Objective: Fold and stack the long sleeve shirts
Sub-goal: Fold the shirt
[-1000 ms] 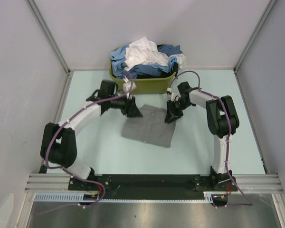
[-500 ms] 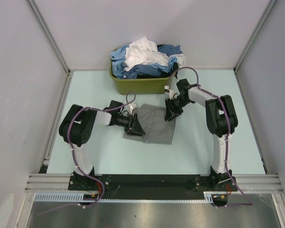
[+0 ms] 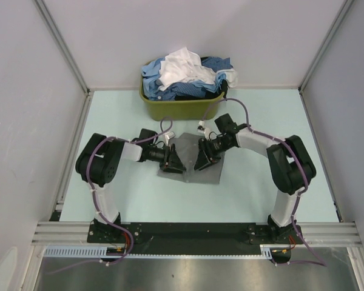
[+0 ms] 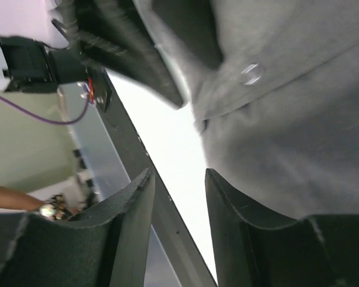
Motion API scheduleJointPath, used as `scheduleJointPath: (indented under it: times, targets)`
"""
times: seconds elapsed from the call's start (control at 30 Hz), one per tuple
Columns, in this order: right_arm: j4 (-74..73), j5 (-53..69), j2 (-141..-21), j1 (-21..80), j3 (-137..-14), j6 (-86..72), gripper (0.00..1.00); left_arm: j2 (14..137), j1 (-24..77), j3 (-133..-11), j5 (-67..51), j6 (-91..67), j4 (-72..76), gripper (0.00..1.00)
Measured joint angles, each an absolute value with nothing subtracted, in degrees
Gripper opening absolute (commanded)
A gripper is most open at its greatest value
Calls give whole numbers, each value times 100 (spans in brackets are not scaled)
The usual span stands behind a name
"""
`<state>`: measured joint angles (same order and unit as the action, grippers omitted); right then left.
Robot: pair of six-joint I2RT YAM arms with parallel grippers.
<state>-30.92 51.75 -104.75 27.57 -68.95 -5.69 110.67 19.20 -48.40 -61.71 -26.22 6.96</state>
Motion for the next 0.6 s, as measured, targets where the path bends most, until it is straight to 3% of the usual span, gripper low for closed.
scheduleJointPath:
  times: [0.27,0.6]
  targets:
    - [-1787,5824,-11126,2427,-5677,-1619,35,10160,1955,-4574,-6023,-1894,-154,58]
    - [-2300,6396,-11649,1898,-5680,-1028,31,10916,1608,-4484,-6667,-1905,-106,56]
